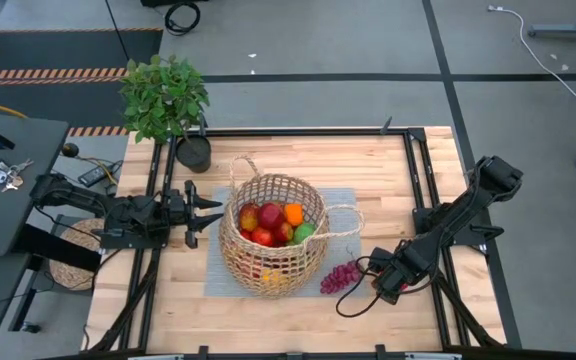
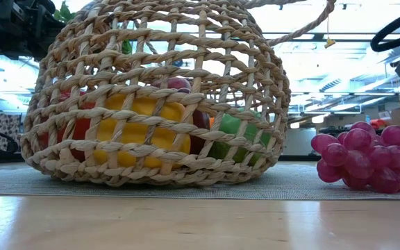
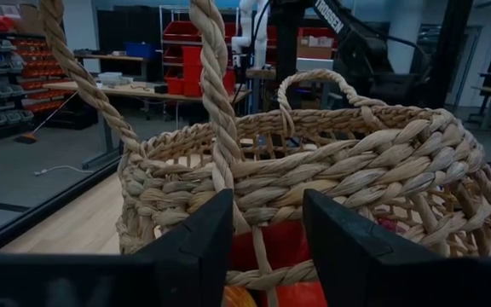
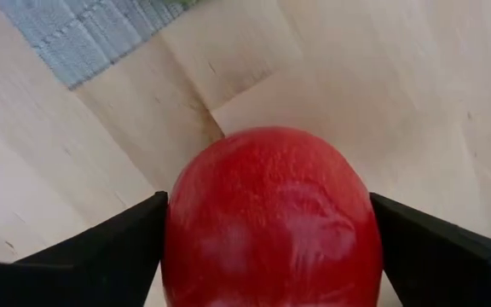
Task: Build produce basket
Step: Put the red apple into the basket
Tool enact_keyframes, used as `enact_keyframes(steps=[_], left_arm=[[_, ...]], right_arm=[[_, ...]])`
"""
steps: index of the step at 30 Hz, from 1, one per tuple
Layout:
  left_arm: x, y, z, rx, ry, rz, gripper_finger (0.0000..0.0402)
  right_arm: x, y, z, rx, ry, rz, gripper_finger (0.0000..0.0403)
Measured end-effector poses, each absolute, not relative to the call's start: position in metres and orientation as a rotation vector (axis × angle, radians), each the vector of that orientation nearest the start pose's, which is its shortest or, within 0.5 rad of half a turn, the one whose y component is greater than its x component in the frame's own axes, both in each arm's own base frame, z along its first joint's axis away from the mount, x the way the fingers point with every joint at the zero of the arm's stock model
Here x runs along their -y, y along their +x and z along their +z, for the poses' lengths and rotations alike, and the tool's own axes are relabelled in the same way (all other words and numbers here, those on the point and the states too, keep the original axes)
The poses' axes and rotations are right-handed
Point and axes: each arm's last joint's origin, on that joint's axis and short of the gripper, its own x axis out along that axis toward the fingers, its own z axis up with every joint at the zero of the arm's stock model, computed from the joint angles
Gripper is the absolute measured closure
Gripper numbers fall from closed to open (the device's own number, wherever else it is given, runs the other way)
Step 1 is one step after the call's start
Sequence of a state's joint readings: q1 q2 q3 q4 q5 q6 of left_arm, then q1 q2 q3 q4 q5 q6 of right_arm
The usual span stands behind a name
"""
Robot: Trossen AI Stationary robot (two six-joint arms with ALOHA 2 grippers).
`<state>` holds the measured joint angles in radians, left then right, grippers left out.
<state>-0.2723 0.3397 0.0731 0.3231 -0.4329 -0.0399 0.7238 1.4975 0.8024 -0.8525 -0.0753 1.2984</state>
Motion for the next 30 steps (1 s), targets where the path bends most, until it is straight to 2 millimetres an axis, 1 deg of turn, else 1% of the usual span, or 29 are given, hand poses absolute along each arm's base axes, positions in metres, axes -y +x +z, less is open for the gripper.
enact_keyframes(steps=[3,5,7,10,13,16,22,25,30], left_arm=[[0.02,0.116,0.19,0.057,-0.059,0.159,0.0254],[0.02,0.116,0.19,0.056,-0.059,0.16,0.0254],[0.02,0.116,0.19,0.056,-0.059,0.16,0.0253],[0.02,0.116,0.19,0.057,-0.059,0.16,0.025],[0.02,0.116,0.19,0.056,-0.059,0.159,0.0249],[0.02,0.116,0.19,0.056,-0.059,0.16,0.0252],[0.02,0.116,0.19,0.056,-0.059,0.159,0.0252],[0.02,0.116,0.19,0.056,-0.059,0.16,0.0249],[0.02,0.116,0.19,0.056,-0.059,0.16,0.0252]], right_arm=[[-0.154,0.171,0.161,-1.567,0.507,-0.396,0.0038],[-0.154,0.171,0.165,-1.568,0.516,-0.388,0.0048],[-0.157,0.175,0.176,-1.538,0.538,-0.359,0.0051],[-0.163,0.184,0.202,-1.415,0.563,-0.302,0.0051],[-0.169,0.196,0.234,-1.242,0.576,-0.22,0.0051],[-0.178,0.209,0.265,-1.054,0.579,-0.083,0.0051],[-0.194,0.233,0.316,-0.628,0.457,0.158,0.0051],[-0.195,0.242,0.334,-0.437,0.382,0.202,0.0051],[-0.189,0.254,0.356,-0.219,0.281,0.22,0.005]])
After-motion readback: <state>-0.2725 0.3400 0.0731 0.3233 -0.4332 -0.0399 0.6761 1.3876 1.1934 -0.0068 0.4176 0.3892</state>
